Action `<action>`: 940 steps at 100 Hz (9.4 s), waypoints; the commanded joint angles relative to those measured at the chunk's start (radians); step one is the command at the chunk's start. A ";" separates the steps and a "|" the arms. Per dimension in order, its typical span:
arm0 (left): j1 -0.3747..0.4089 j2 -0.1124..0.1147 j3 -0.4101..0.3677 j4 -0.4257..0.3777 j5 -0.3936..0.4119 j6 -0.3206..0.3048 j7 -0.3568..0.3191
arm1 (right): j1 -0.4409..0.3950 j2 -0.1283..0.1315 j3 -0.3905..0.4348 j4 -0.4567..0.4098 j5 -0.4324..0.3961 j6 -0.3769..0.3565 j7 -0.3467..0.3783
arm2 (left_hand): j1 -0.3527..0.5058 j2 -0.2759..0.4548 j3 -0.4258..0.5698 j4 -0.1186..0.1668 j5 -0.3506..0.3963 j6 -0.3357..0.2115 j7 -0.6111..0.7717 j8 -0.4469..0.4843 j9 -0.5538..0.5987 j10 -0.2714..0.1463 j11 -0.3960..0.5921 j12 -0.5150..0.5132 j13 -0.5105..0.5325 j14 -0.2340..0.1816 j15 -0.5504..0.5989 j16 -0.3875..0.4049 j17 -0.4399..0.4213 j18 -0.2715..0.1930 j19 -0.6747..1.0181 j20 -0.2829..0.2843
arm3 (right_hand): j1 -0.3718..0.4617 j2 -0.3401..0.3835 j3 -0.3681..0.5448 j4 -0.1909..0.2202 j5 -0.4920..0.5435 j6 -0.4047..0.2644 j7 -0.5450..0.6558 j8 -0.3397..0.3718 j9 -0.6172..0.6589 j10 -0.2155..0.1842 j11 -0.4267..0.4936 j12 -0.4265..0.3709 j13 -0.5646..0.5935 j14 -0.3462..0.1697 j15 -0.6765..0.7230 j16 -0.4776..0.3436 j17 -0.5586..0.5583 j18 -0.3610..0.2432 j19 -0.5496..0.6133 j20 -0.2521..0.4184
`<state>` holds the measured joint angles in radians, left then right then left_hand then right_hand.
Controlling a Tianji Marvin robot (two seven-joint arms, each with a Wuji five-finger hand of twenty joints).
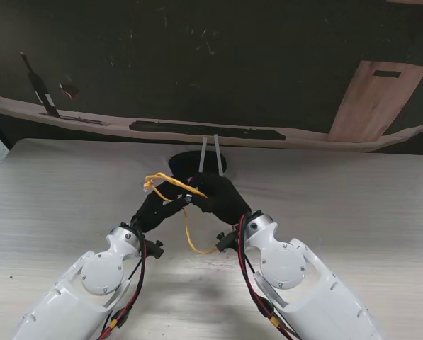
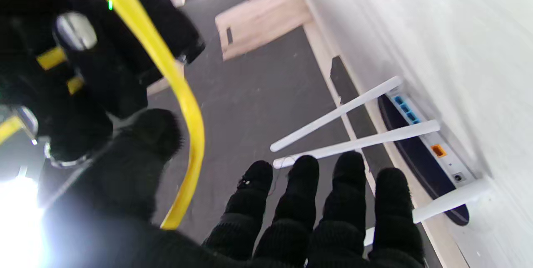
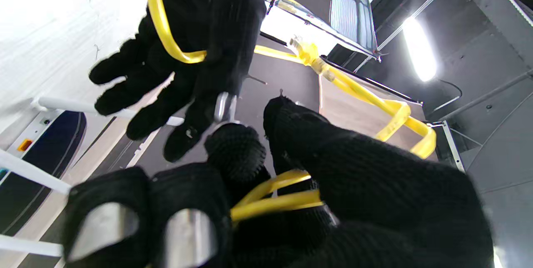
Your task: Untangle the Ethernet cable and plug it into the router
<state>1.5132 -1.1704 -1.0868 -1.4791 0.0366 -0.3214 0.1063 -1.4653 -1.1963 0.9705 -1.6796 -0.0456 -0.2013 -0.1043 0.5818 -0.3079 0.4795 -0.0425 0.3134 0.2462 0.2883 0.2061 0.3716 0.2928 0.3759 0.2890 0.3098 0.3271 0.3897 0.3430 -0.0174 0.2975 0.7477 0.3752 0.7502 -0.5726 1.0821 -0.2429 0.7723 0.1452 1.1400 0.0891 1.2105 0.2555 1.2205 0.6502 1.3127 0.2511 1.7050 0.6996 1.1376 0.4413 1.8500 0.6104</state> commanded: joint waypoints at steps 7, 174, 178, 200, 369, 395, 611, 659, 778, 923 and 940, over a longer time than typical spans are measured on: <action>0.005 -0.048 0.019 -0.028 -0.057 -0.012 0.054 | 0.001 -0.002 -0.007 -0.001 0.005 -0.004 0.016 | 0.357 0.081 0.060 -0.004 0.039 -0.052 0.195 0.109 0.123 -0.018 0.094 0.067 0.122 0.014 0.118 0.026 0.070 -0.037 0.146 0.078 | -0.014 -0.007 0.019 -0.027 0.013 -0.027 0.038 0.010 0.117 0.130 0.091 0.010 -0.005 -0.183 0.043 0.013 0.033 -0.078 0.159 -0.006; 0.105 -0.072 -0.183 0.004 0.652 0.364 0.707 | -0.072 0.030 0.225 -0.003 0.148 0.174 0.174 | 0.709 0.085 -0.245 -0.021 0.270 -0.286 0.711 0.208 0.554 -0.021 0.549 0.354 0.958 -0.006 1.290 0.412 1.104 -0.007 1.346 0.374 | -0.127 -0.242 0.050 -0.046 0.049 0.027 -0.069 -0.010 0.074 0.157 -0.088 -0.148 -0.003 -0.241 0.052 0.017 0.053 -0.237 0.241 -0.011; 0.103 -0.072 -0.186 0.012 0.656 0.368 0.718 | -0.073 0.035 0.231 -0.003 0.138 0.174 0.189 | 0.709 0.085 -0.247 -0.022 0.268 -0.283 0.709 0.206 0.557 -0.020 0.551 0.353 0.958 -0.006 1.290 0.412 1.104 -0.007 1.346 0.375 | -0.136 -0.239 0.049 -0.042 0.048 0.028 -0.083 -0.009 0.068 0.158 -0.093 -0.151 -0.003 -0.243 0.056 0.022 0.056 -0.250 0.244 0.002; 0.096 -0.085 -0.206 0.040 0.650 0.372 0.785 | -0.067 0.070 0.255 0.006 -0.016 0.166 0.267 | 0.709 0.086 -0.243 -0.025 0.242 -0.178 0.693 0.199 0.599 0.005 0.634 0.378 0.958 0.007 1.286 0.409 1.103 0.003 1.346 0.387 | -0.164 -0.230 0.047 -0.025 0.043 0.033 -0.127 -0.006 0.039 0.157 -0.125 -0.166 -0.002 -0.256 0.057 0.035 0.060 -0.269 0.244 0.029; 0.082 0.008 -0.092 -0.226 0.359 0.031 0.081 | 0.071 0.007 -0.003 0.143 -0.068 0.105 0.065 | 0.709 0.124 -0.351 -0.003 0.235 -0.171 0.671 0.194 0.609 -0.026 0.668 0.420 0.957 0.013 1.251 0.390 1.096 0.040 1.322 0.323 | -0.324 -0.442 0.126 0.047 -0.541 0.017 -0.287 0.196 -0.978 -0.045 -0.453 -0.287 -1.030 -0.163 -1.309 -0.417 -1.118 -0.366 -1.236 -0.430; 0.072 -0.001 -0.077 -0.204 0.399 0.047 0.137 | 0.072 0.005 -0.020 0.128 0.089 0.081 0.134 | 0.709 0.124 -0.357 -0.004 0.235 -0.170 0.669 0.193 0.608 -0.027 0.660 0.417 0.957 0.013 1.247 0.388 1.094 0.047 1.310 0.315 | 0.042 -0.300 0.124 -0.021 -0.038 -0.060 -0.092 0.051 -0.501 -0.010 -0.475 -0.276 -0.585 -0.027 -1.242 -0.400 -0.912 -0.208 -1.019 -0.447; 0.108 -0.025 -0.211 -0.035 0.634 0.330 0.437 | -0.017 0.061 0.163 0.014 0.181 0.208 0.342 | 0.698 0.114 -0.382 -0.001 0.242 -0.164 0.638 0.177 0.631 -0.035 0.647 0.389 0.957 0.025 1.222 0.375 1.090 0.105 1.270 0.282 | 0.027 0.006 -0.084 0.003 0.025 -0.009 -0.021 0.007 0.057 0.200 0.057 -0.108 -0.008 -0.127 0.043 0.028 0.061 -0.205 0.244 0.135; 0.102 -0.030 -0.185 -0.067 0.622 0.458 0.410 | 0.008 0.037 0.113 0.086 -0.060 0.182 0.153 | 0.679 0.103 -0.392 0.005 0.262 -0.150 0.617 0.172 0.664 -0.040 0.681 0.397 0.958 0.033 1.233 0.373 1.089 0.111 1.281 0.279 | -0.222 -0.233 0.057 0.094 -0.501 -0.091 -0.284 0.223 -0.762 0.065 -0.477 -0.279 -0.729 0.073 -1.200 -0.380 -0.899 0.076 -0.895 -0.233; -0.004 -0.024 -0.118 0.001 0.563 0.555 0.280 | 0.107 0.110 -0.054 0.145 -0.278 -0.102 0.319 | 0.669 0.101 -0.377 0.005 0.259 -0.130 0.597 0.172 0.657 -0.042 0.687 0.399 0.957 0.032 1.237 0.361 1.088 0.115 1.280 0.263 | -0.023 -0.190 0.094 0.058 -0.191 -0.331 -0.216 0.288 -0.391 0.028 -0.381 -0.260 -0.469 0.043 -0.958 -0.292 -0.720 0.067 -0.751 -0.061; -0.119 -0.039 -0.013 0.068 0.432 0.565 0.197 | 0.355 0.087 -0.397 0.354 -0.243 -0.084 0.386 | 0.416 0.076 -0.212 -0.004 0.164 -0.089 0.371 0.169 0.493 -0.034 0.576 0.383 0.795 0.132 1.035 0.425 0.953 0.332 0.997 0.245 | -0.008 -0.166 0.070 -0.032 0.103 -0.066 -0.020 -0.069 0.022 0.011 -0.380 -0.335 -0.042 0.079 -0.786 -0.344 -0.442 0.149 -0.512 -0.188; -0.111 -0.018 -0.011 0.035 0.461 0.536 0.131 | 0.298 0.090 -0.322 0.304 -0.293 -0.031 0.349 | 0.100 0.015 -0.008 0.007 -0.008 -0.076 0.170 0.099 0.132 -0.022 0.209 0.170 0.220 0.167 0.396 0.288 0.245 0.203 0.503 0.344 | -0.041 -0.107 0.074 -0.035 0.126 -0.012 0.016 -0.019 0.030 0.051 -0.348 -0.292 -0.026 0.103 -0.744 -0.337 -0.419 0.178 -0.482 -0.202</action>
<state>1.3957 -1.1993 -1.0989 -1.4128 0.4845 0.2256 0.2762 -1.1456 -1.1100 0.6385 -1.3508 -0.3330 -0.2378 0.2429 0.7493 -0.2790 0.4511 -0.0628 0.3684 0.1737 0.5106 0.3324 0.6036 0.2682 0.6726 0.5175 0.6728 0.2304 0.9587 0.6986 0.3769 0.5395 1.3473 0.7200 0.7318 -0.7111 1.1445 -0.2521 0.8736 0.1191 1.1164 0.0394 1.2125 0.2614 0.8354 0.3331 1.2420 0.3291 0.9302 0.3722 0.7072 0.5590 1.3215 0.4219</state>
